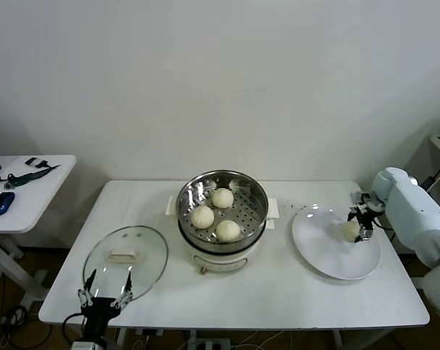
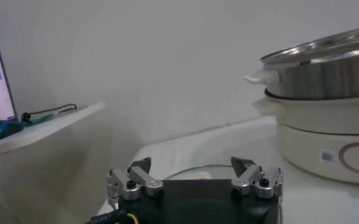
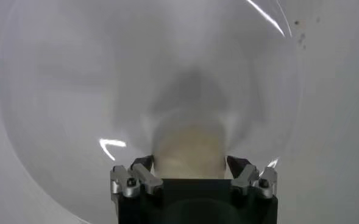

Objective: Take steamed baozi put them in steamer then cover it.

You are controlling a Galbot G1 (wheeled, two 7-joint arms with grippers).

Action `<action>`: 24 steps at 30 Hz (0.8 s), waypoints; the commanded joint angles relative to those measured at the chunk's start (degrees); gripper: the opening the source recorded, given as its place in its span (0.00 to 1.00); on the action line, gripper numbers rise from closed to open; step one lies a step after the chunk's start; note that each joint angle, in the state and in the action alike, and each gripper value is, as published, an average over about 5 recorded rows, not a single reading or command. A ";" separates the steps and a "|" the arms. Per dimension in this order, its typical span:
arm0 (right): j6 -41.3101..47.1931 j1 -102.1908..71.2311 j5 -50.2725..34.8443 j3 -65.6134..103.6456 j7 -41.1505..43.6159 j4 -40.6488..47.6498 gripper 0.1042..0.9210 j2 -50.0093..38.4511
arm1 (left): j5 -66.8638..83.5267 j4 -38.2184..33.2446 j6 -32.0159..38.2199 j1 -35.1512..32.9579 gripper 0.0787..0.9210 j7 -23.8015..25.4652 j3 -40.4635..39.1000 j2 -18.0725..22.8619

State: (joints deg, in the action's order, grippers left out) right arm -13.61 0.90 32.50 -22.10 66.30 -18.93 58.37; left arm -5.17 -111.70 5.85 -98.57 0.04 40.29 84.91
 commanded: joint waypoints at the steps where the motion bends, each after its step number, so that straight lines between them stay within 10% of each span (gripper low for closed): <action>1: -0.96 0.35 2.86 1.87 0.23 2.08 0.80 1.43 | 0.14 -0.01 0.12 -0.10 0.88 -0.01 0.13 -0.09; 9: -1.25 3.61 -2.56 -3.00 1.38 -0.84 0.71 0.05 | 0.21 -0.17 0.23 -0.31 0.88 -0.03 0.23 -0.05; 24: 15.53 30.93 -50.65 -46.72 1.38 -26.30 0.70 -4.64 | -0.13 -0.99 0.30 -0.32 0.88 -0.05 -1.42 -0.11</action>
State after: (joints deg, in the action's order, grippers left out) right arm -8.36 14.21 10.75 -42.53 68.14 -30.31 55.13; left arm -5.21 -112.53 6.14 -98.93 -0.06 39.52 84.89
